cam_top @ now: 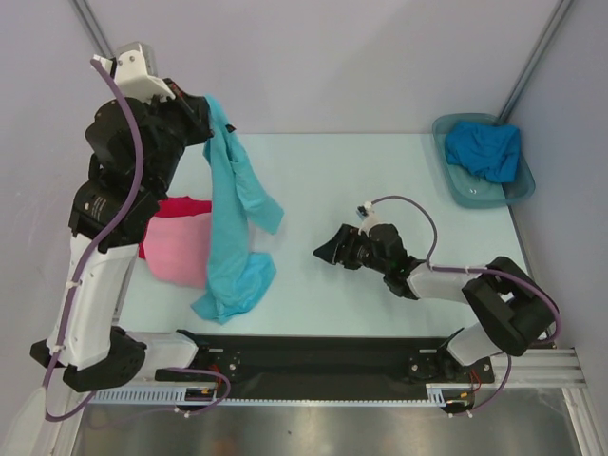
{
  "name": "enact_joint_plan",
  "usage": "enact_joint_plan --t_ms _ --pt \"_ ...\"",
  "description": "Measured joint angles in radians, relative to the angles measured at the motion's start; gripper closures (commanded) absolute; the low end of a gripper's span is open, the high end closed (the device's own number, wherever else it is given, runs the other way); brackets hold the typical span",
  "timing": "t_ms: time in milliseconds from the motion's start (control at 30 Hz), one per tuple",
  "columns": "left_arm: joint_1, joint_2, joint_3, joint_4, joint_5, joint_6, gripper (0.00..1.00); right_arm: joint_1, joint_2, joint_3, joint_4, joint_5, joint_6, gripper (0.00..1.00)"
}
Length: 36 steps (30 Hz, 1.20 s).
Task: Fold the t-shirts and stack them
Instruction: Flatten the tshirt out
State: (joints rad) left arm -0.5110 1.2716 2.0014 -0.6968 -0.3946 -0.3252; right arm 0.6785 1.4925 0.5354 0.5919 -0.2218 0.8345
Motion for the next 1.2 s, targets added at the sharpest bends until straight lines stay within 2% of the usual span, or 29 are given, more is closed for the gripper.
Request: enact_joint_plan --t_ms 200,400,600,867,1200 --pt "-0.001 -0.035 -0.079 0.056 0.063 -0.024 1.0 -0.011 -0.018 0.0 -0.002 0.004 -0.003 0.3" --pt "-0.013 -0.095 -0.145 0.092 0.121 -0.045 1.0 -0.004 0.064 0.015 0.05 -0.011 0.032 0.3" --pt "-0.024 -0.163 -0.228 0.126 0.14 -0.052 1.0 0.024 0.181 0.162 0.067 -0.033 0.085 0.28" --pt "-0.024 -0.197 -0.29 0.135 0.135 -0.05 1.0 0.042 0.218 0.396 0.087 -0.067 0.152 0.28" --pt "-0.026 -0.185 -0.289 0.142 0.109 -0.032 1.0 0.099 0.22 0.394 0.108 -0.071 0.182 0.29"
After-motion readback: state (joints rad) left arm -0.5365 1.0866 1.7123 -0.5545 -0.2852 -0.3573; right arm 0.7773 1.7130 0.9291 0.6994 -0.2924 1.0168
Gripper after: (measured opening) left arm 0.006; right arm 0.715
